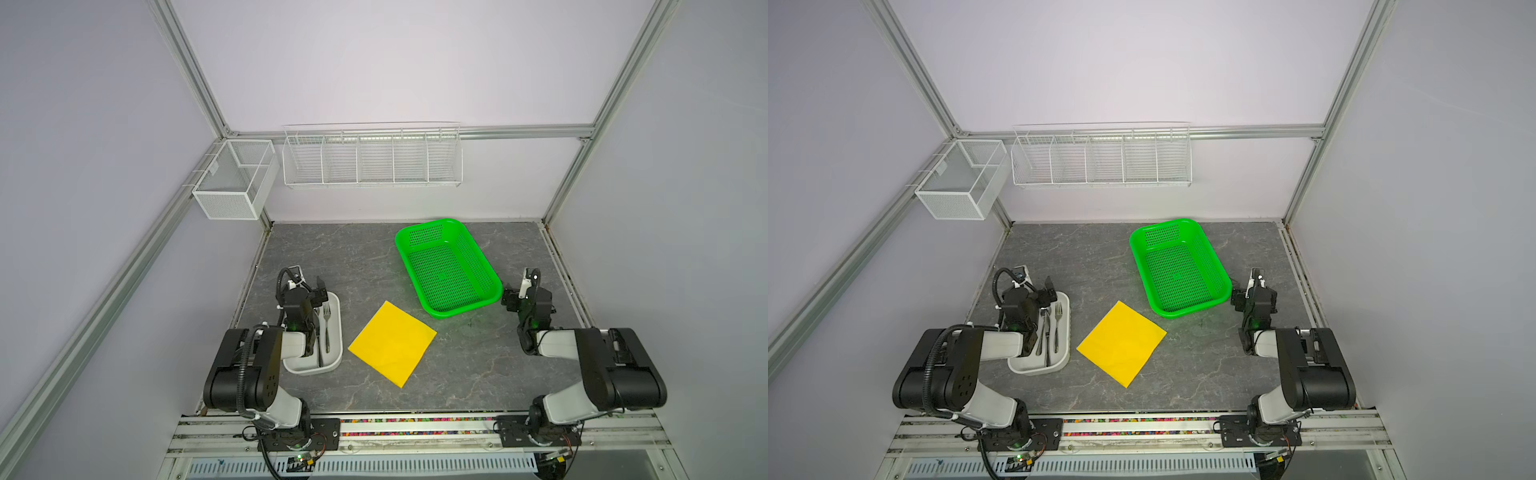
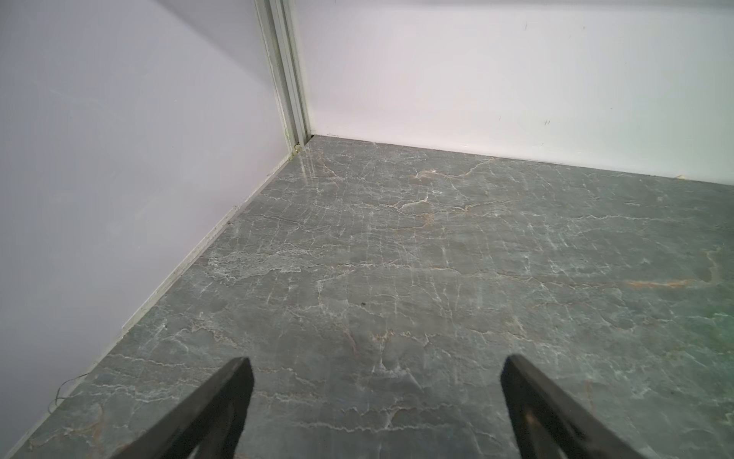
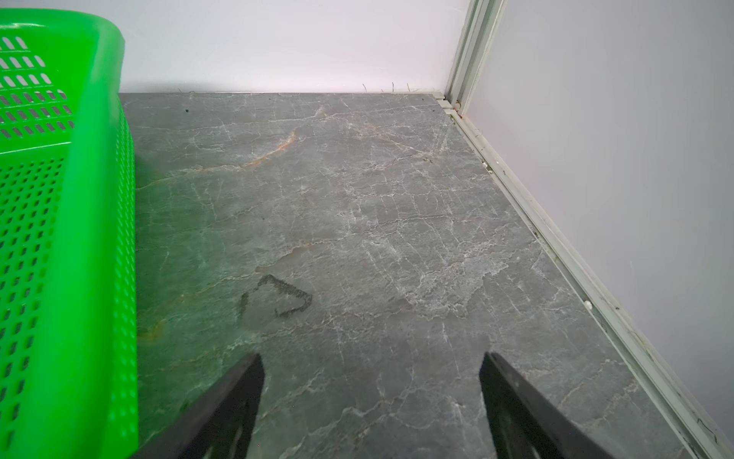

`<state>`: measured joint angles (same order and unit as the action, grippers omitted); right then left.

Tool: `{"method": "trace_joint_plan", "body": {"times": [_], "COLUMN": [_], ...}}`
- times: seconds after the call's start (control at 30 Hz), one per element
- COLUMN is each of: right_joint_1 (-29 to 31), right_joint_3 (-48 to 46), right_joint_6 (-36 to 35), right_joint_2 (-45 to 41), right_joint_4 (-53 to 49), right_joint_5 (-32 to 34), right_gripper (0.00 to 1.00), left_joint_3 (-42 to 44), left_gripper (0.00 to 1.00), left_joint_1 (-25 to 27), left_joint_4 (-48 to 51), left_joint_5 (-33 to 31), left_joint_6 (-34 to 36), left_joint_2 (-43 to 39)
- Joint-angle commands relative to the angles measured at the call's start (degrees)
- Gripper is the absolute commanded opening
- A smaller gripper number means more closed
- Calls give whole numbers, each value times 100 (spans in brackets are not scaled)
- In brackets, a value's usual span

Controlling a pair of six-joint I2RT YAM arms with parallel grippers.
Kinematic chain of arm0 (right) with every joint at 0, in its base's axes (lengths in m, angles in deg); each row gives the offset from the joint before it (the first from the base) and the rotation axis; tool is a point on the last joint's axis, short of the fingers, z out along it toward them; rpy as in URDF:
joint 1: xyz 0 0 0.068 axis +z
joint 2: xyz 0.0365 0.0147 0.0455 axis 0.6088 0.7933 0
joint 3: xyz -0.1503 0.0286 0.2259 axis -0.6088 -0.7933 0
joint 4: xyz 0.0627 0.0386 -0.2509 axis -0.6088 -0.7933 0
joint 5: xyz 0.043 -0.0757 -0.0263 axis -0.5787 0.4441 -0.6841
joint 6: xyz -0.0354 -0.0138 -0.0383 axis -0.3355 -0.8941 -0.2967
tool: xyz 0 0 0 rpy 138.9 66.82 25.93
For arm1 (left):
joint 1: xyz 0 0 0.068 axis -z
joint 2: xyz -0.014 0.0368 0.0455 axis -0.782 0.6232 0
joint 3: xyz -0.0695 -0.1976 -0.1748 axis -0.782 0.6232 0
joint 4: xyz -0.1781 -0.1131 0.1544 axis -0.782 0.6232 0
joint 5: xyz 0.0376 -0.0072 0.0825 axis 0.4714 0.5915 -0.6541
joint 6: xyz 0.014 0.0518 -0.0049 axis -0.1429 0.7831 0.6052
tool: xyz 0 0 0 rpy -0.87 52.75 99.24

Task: Place the utensils on the paper napkin and roll it up

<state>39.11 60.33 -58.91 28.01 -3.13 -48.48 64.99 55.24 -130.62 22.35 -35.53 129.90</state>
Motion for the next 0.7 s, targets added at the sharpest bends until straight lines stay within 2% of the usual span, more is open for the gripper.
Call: {"method": "trace_joint_plan", "body": {"times": [0.0, 0.67], "right_joint_1": [11, -34], "right_joint_3": [76, 35], "right_joint_6": [-36, -18], "right_joint_2": [-38, 4], "right_joint_4": [70, 173], "right_joint_5": [-20, -152], "right_gripper": [88, 88], "left_joint_3": [-73, -73], "left_gripper": [98, 98], "left_joint_1": [-19, -18], "left_joint_4": [-21, -11], "left_joint_5": [26, 27], "left_joint_6": [32, 36], "left_joint_2": [46, 48]}}
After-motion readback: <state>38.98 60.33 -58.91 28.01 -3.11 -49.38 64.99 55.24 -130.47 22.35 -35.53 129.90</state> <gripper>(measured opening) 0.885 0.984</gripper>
